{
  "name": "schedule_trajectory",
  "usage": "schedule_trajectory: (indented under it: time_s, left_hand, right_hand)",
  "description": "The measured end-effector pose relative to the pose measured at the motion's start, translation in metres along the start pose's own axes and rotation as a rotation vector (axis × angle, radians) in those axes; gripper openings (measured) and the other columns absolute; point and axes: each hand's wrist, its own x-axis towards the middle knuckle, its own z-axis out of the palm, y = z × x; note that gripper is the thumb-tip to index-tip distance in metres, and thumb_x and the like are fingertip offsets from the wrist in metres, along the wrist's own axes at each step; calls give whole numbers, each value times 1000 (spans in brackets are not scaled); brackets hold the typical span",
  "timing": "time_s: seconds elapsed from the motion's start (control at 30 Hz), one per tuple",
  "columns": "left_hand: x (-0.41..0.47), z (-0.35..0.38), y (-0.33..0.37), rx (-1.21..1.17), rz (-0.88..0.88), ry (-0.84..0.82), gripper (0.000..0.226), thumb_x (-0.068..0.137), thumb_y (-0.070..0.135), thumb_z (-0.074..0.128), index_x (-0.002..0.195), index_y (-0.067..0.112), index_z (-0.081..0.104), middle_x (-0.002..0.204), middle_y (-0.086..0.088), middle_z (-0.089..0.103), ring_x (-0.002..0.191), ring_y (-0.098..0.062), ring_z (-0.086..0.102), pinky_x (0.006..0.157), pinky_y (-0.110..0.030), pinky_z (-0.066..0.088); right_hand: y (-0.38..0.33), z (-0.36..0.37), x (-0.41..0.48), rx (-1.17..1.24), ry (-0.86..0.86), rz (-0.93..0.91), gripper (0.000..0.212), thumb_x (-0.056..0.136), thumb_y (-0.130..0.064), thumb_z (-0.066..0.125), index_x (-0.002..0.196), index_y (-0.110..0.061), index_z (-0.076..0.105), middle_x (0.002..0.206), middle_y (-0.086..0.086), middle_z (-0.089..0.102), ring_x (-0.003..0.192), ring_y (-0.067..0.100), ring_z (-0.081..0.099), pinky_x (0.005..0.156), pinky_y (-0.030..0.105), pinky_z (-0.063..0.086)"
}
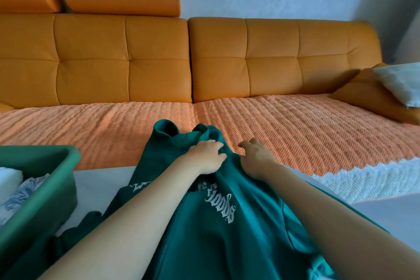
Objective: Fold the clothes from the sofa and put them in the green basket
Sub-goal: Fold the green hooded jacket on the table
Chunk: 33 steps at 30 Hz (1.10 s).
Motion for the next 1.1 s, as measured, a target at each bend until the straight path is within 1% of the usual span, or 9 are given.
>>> schedule_trajectory:
  time_s: [0.17, 0.3, 0.4, 0.57, 0.67, 0.77, 0.87, 1.0, 1.1]
  left_hand:
    - [-5, 32, 44, 76, -9, -168, 69, 102, 57, 30, 160, 25, 11, 168, -6, -1, 153, -29, -1, 121, -53, 13]
    - [-17, 47, 55, 136, -35, -193, 74, 100, 63, 28, 160, 25, 8, 167, -7, -4, 153, -28, -5, 122, -52, 5]
    - [-23, 52, 62, 177, -37, -141, 73, 100, 63, 25, 160, 24, 10, 168, -6, -1, 153, -27, -2, 122, -52, 2]
    - [-16, 55, 72, 164, 47, 102, 63, 101, 59, 27, 154, 26, 31, 162, 0, 26, 149, -23, 21, 121, -52, 11]
    - [-9, 64, 79, 150, 74, 140, 63, 97, 65, 27, 151, 33, 34, 161, 4, 28, 149, -20, 19, 120, -53, 11]
    - [3, 80, 90, 155, 19, -118, 80, 86, 82, 25, 155, 48, 9, 168, 3, -5, 153, -24, -12, 118, -62, -8]
    - [17, 91, 99, 181, 15, -237, 100, 68, 96, 25, 152, 52, -10, 163, 4, -27, 146, -27, -34, 108, -68, -22]
    - [22, 90, 101, 141, 36, -251, 126, 63, 94, 45, 158, 33, -11, 162, 5, -29, 146, -23, -34, 111, -65, -21]
    - [17, 79, 90, 65, 63, -244, 129, 68, 86, 56, 159, 22, -9, 165, 5, -21, 150, -17, -22, 119, -56, -12]
  right_hand:
    - [42, -4, -34, -249, -7, 212, 52, 91, -48, 40, 128, -13, 50, 128, 11, 49, 113, 30, 51, 78, 40, 41]
    - [60, 0, -52, -216, 48, 217, 37, 98, -41, 37, 117, -14, 53, 119, 9, 56, 97, 26, 55, 70, 36, 42]
    - [65, 0, -58, -107, 142, 169, 19, 105, -37, 34, 101, -19, 40, 101, 8, 64, 75, 24, 53, 58, 35, 41]
    - [96, -30, -54, -353, 250, 86, 45, 93, -60, 54, 108, -21, 40, 84, 1, 61, 75, 25, 62, 43, 32, 34]
    - [125, -47, -43, -458, 301, 79, 44, 91, -52, 63, 111, -17, 46, 97, 2, 67, 86, 26, 67, 51, 33, 39]
    - [133, -47, -35, -597, 336, 86, 39, 92, -44, 64, 116, -17, 51, 109, 5, 61, 98, 23, 61, 63, 34, 45]
    - [119, -25, -26, -591, 290, -55, 40, 96, -40, 51, 131, -20, 49, 129, 9, 49, 116, 27, 47, 94, 39, 41]
    - [90, 1, -28, -184, 18, -169, 52, 104, -49, 27, 151, -29, 36, 155, 4, 33, 139, 26, 35, 112, 45, 31]
    - [85, 9, -32, -163, -140, -144, 56, 105, -49, 19, 159, -32, 15, 165, -2, 14, 150, 21, 19, 118, 47, 23]
